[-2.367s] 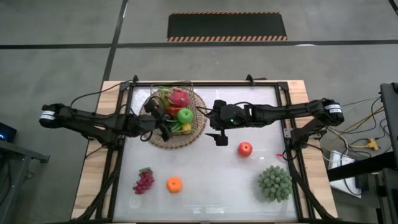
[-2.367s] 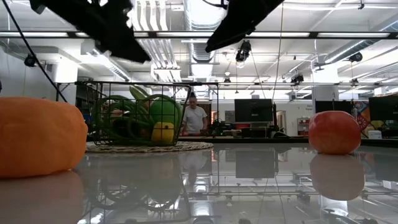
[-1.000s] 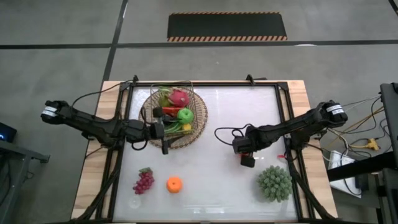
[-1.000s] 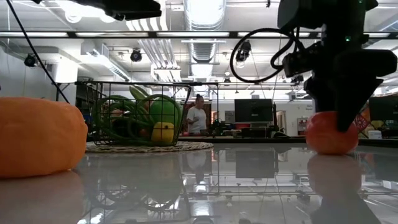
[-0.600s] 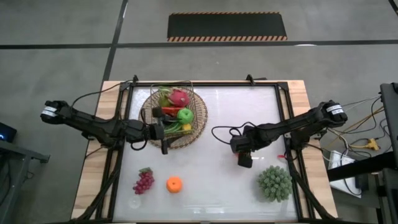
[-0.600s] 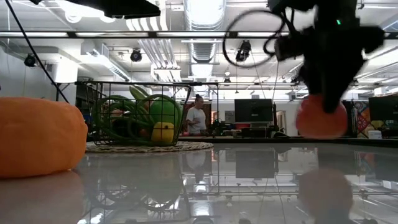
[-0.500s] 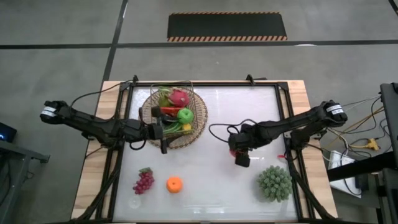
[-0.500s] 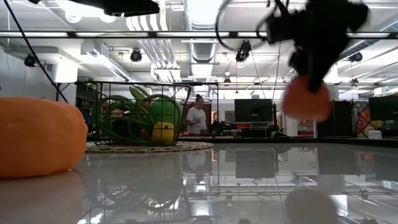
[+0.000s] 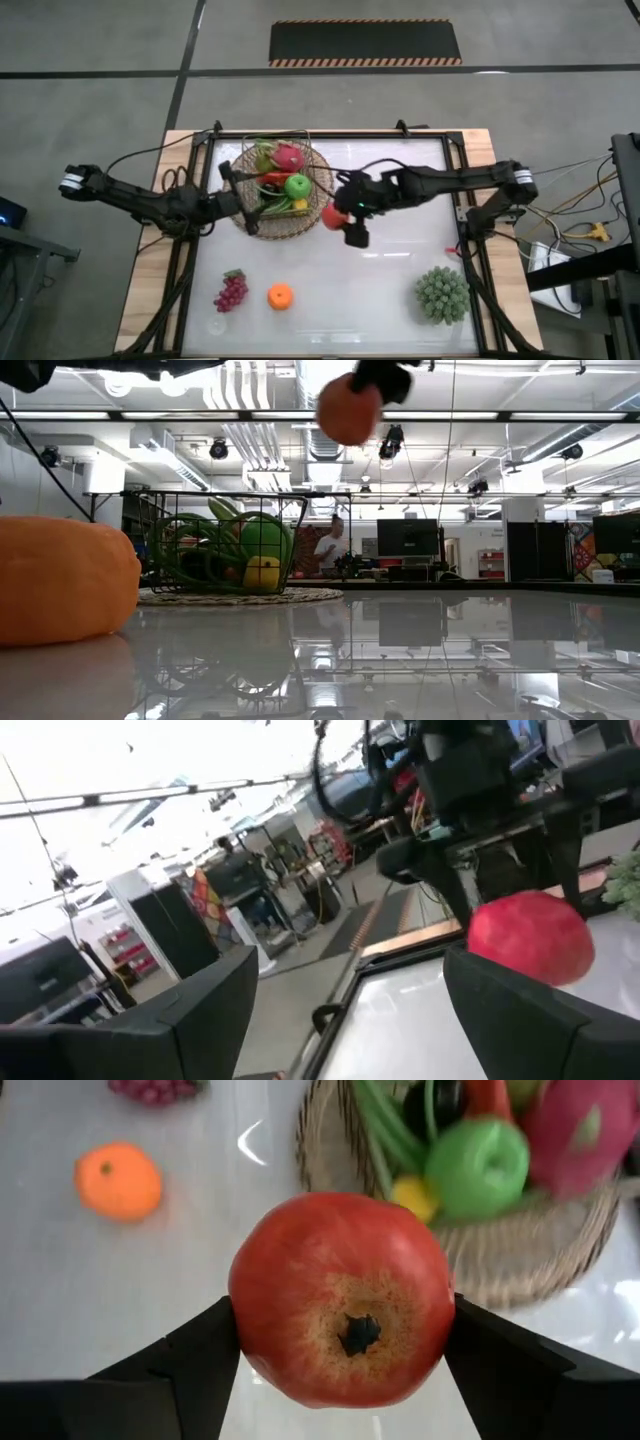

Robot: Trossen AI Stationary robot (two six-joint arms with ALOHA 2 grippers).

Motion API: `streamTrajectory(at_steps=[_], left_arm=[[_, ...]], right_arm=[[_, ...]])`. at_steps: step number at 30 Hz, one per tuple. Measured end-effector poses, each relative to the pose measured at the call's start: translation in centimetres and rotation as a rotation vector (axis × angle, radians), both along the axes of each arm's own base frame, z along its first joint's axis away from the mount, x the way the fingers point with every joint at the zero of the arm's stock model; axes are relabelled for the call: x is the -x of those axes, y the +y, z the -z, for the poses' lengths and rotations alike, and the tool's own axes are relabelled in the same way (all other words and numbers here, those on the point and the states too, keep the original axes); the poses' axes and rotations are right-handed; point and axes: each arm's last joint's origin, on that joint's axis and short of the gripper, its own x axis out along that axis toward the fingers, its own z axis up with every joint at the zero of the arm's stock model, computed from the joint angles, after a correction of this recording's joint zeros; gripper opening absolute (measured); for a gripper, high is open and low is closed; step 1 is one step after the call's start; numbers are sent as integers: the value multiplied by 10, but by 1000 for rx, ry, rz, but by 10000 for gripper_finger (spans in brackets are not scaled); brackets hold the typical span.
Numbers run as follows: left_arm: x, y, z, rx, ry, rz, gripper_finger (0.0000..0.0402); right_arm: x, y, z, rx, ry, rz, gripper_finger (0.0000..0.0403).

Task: Build produce basket
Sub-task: Put the red apple into the wire basket

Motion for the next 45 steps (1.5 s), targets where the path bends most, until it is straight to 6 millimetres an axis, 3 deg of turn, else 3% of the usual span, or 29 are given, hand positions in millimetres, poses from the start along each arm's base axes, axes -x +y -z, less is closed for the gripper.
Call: streamTrajectory(at_steps=[7,16,23,36,45], left_arm=[[16,4,-1,1,-93,-5,299],[26,6,3,33,-141,3,299],[27,6,4,34,-147,4,299],[27,6,4,35,-154,5,299],[26,6,4,35,-152,5,300]], right_arm=[[-55,-31,1,88,-19,-104,292],[-118,-86,32,108,-27,-151,293],[-153,-112,55,96,-69,-149,293],[-172,-121,86,96,-58,-142,295],[-173,-121,88,106,-59,-154,365]])
